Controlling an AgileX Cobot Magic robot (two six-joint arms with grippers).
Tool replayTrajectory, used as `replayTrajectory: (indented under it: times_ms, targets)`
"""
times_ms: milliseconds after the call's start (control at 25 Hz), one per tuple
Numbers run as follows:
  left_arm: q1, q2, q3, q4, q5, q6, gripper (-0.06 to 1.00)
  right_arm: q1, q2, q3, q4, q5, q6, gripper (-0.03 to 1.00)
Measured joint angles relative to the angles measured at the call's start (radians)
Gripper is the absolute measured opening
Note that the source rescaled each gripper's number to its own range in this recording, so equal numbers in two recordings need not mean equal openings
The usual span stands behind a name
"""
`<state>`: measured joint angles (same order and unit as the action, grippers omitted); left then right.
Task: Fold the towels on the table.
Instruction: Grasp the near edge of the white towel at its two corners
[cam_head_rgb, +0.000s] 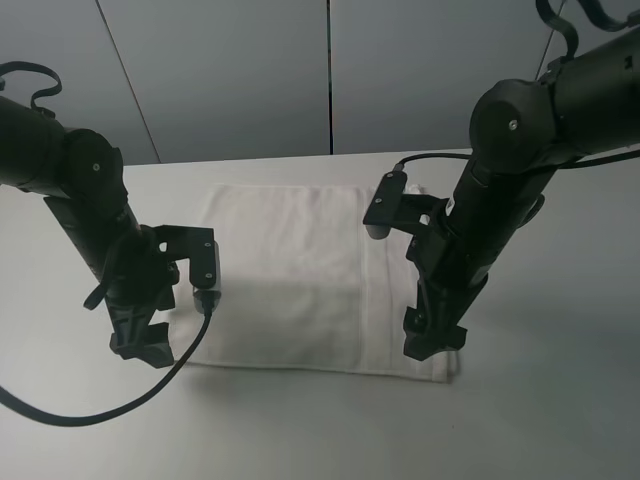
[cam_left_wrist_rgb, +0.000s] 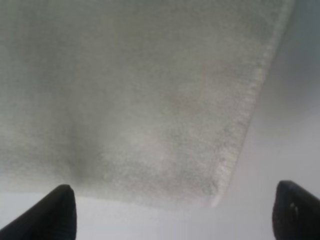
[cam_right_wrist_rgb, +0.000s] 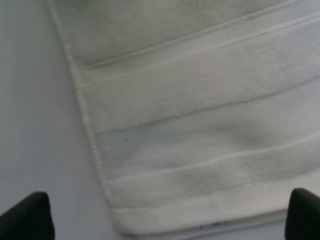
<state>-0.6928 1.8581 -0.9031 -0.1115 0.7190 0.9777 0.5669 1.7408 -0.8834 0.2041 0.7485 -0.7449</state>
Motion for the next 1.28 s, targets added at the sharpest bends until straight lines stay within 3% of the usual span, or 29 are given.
replayTrajectory:
  times_ms: [440,600,760,880,1280]
  targets:
    - [-0.008,0.053,0.0,-0.017,-0.039,0.011,1.0,0.0,0.048,-0.001,-0.002,-0.035,-0.025,1.0]
    - [-0.049,0.065,-0.003,0.031,-0.047,0.005,1.0,0.0,0.048,-0.001,-0.006,-0.035,-0.066,1.0]
    - [-0.095,0.074,-0.006,0.125,-0.055,-0.062,1.0,0.0,0.051,0.035,-0.006,-0.035,-0.092,1.0]
    - [-0.101,0.077,-0.008,0.137,-0.055,-0.083,1.0,0.0,0.052,0.073,-0.006,-0.037,-0.112,1.0]
    - [-0.103,0.078,-0.008,0.138,-0.055,-0.087,1.0,0.064,0.074,0.147,-0.044,-0.176,-0.122,1.0]
